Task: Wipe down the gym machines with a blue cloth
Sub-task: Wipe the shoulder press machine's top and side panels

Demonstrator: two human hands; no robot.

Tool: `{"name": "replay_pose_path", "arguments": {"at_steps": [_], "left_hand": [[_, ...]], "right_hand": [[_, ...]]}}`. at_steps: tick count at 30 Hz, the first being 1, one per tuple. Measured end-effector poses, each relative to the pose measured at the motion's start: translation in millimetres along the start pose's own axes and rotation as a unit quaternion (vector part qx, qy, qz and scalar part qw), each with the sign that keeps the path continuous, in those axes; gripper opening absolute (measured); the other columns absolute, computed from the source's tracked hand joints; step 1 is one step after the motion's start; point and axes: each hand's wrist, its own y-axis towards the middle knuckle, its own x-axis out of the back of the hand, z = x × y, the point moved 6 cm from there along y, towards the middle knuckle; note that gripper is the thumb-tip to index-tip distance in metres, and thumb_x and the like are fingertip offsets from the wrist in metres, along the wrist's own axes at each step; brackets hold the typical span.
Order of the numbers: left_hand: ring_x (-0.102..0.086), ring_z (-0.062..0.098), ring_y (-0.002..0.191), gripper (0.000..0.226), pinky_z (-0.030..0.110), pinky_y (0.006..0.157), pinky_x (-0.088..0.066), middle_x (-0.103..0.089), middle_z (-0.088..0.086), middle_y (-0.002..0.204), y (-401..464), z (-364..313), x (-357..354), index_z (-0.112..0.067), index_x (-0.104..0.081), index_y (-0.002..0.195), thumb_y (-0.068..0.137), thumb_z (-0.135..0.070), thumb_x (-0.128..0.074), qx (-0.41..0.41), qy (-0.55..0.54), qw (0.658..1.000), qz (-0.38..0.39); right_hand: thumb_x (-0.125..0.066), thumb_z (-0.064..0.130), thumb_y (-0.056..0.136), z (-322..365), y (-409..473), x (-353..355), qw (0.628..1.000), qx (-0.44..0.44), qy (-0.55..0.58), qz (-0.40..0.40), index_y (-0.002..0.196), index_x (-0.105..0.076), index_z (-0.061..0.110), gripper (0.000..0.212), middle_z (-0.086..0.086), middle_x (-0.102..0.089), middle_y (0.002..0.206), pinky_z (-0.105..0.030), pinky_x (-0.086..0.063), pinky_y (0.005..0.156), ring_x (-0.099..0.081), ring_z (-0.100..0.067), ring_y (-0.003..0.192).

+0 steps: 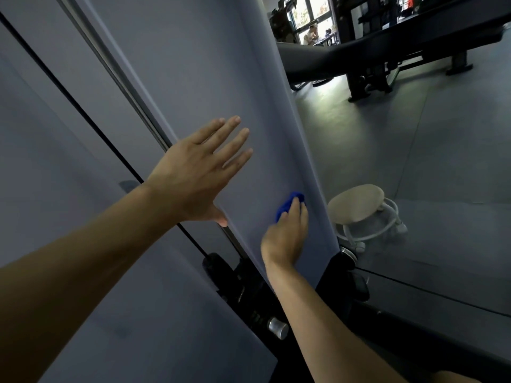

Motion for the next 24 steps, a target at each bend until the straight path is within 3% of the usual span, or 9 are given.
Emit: {"name": "replay_pose_path", "arguments": {"at_steps": [2,5,7,9,11,14,16,20,24], "left_hand": [[0.029,0.045,0.152,0.134,0.054,0.128,0.011,0.031,0.026,0.164,0,-1,2,-0.008,0.028,0.158,0.075,-0.101,-0.021,-0.003,0.001,1.0,0.002],[0.028,0.045,0.153,0.133,0.054,0.128,0.011,0.031,0.027,0.164,1,-2,4,-0.007,0.028,0.158,0.076,-0.101,-0.02,-0.008,0.007,1.0,0.011],[0.029,0.045,0.152,0.133,0.054,0.128,0.012,0.032,0.027,0.163,-1,-3,3,-0.006,0.028,0.158,0.077,-0.1,-0.02,-0.01,0.004,1.0,0.021],[0.031,0.046,0.151,0.131,0.054,0.127,0.015,0.035,0.028,0.162,-1,-2,4,-0.007,0.029,0.157,0.079,-0.099,-0.021,-0.008,-0.002,1.0,0.017],[0.031,0.046,0.151,0.13,0.054,0.127,0.015,0.035,0.028,0.161,-2,-1,4,-0.007,0.029,0.158,0.08,-0.098,-0.021,-0.006,-0.003,1.0,0.014],[0.03,0.046,0.151,0.13,0.054,0.127,0.013,0.033,0.028,0.162,-1,0,5,-0.007,0.027,0.159,0.079,-0.099,-0.021,-0.007,-0.009,1.0,0.013],[0.029,0.046,0.152,0.131,0.054,0.127,0.013,0.034,0.028,0.162,-2,-1,6,-0.007,0.027,0.158,0.078,-0.099,-0.02,-0.006,-0.012,1.0,0.008],[0.03,0.045,0.152,0.131,0.053,0.125,0.019,0.036,0.029,0.16,-2,-2,4,-0.005,0.032,0.155,0.079,-0.098,-0.018,-0.008,-0.009,1.0,0.01],[0.03,0.045,0.152,0.129,0.053,0.126,0.016,0.035,0.028,0.161,-1,0,0,-0.007,0.029,0.157,0.081,-0.097,-0.022,-0.004,-0.026,1.0,0.0]], "right_hand": [[-0.039,-0.009,0.101,46,10,-8,0.999,0.03,0.032,0.005,0.162,-0.023,0.017,0.069,0.001,-0.013,0.171,-0.04,-0.024,0.126,-0.017,-0.021,0.156],[-0.042,-0.002,0.105,117,6,-13,0.977,0.212,0.019,0.012,0.162,-0.025,0.021,0.064,0.003,-0.014,0.171,-0.032,-0.024,0.122,-0.011,-0.018,0.157],[-0.046,0.0,0.104,109,-1,-8,0.96,0.279,-0.022,-0.016,0.162,-0.026,0.022,0.065,0.002,-0.016,0.17,-0.033,-0.029,0.119,-0.017,-0.021,0.156],[-0.045,0.001,0.105,55,2,1,0.97,0.231,-0.069,-0.042,0.162,-0.027,0.023,0.063,0.001,-0.019,0.17,-0.037,-0.031,0.121,-0.023,-0.025,0.153],[-0.037,0.007,0.109,4,13,13,0.99,0.116,-0.078,-0.032,0.162,-0.026,0.023,0.057,0.0,-0.019,0.17,-0.042,-0.03,0.122,-0.023,-0.028,0.152],[-0.035,-0.003,0.105,5,25,12,0.996,0.039,-0.073,-0.013,0.163,-0.022,0.018,0.063,-0.001,-0.016,0.171,-0.038,-0.027,0.122,-0.017,-0.027,0.155],[-0.04,-0.008,0.102,59,23,6,0.991,0.126,-0.048,-0.017,0.162,-0.026,0.018,0.067,0.0,-0.02,0.17,-0.036,-0.028,0.123,-0.019,-0.024,0.155],[-0.049,-0.002,0.097,121,12,-5,0.917,0.393,-0.056,-0.035,0.159,-0.036,0.022,0.068,0.003,-0.029,0.166,-0.04,-0.039,0.117,-0.029,-0.028,0.149],[-0.059,-0.008,0.094,32,50,18,0.919,0.347,-0.164,-0.09,0.155,-0.044,0.02,0.068,-0.003,-0.039,0.162,-0.046,-0.044,0.112,-0.045,-0.035,0.136]]}}
